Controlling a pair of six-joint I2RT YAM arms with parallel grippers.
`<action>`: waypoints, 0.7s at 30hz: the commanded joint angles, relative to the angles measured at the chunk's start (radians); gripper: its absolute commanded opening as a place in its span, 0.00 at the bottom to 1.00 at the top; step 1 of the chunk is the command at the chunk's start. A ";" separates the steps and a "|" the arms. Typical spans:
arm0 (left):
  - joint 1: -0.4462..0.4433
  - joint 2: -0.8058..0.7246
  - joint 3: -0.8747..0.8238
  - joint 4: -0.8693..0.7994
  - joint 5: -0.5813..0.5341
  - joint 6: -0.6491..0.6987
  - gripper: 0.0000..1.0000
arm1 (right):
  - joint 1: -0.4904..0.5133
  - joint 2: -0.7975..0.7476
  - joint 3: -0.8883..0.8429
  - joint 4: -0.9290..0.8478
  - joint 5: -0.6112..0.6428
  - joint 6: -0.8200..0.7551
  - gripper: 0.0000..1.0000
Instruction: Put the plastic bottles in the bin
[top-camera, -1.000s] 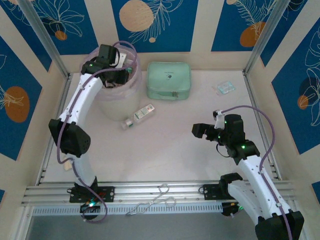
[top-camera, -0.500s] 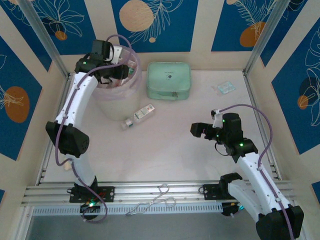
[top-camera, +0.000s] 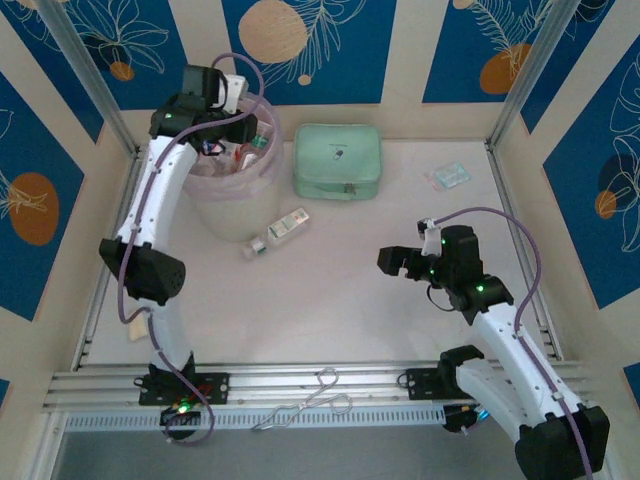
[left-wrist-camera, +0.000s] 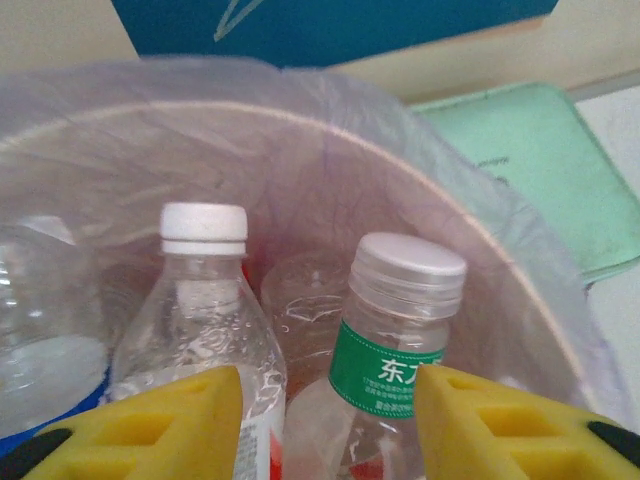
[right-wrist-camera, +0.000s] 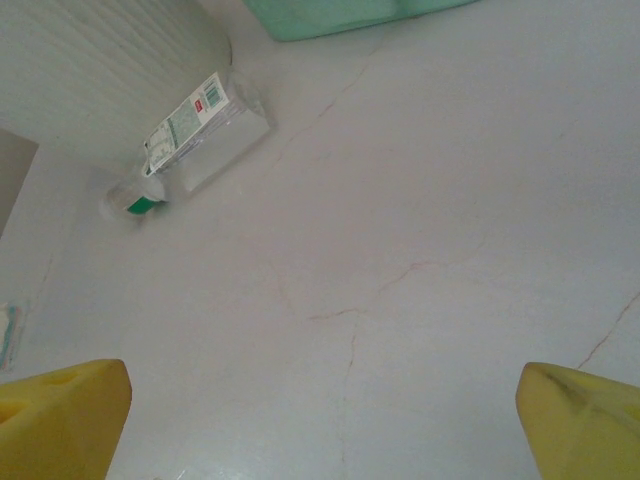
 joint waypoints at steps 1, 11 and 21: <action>-0.019 0.037 -0.025 -0.050 -0.041 0.031 0.45 | 0.007 -0.025 0.024 -0.027 0.016 0.005 0.99; -0.017 -0.019 -0.231 0.029 -0.056 0.012 0.31 | 0.009 -0.041 0.026 -0.046 0.024 0.004 0.99; -0.031 -0.186 -0.048 -0.012 -0.098 0.058 0.73 | 0.011 -0.018 0.017 -0.014 0.026 0.016 0.99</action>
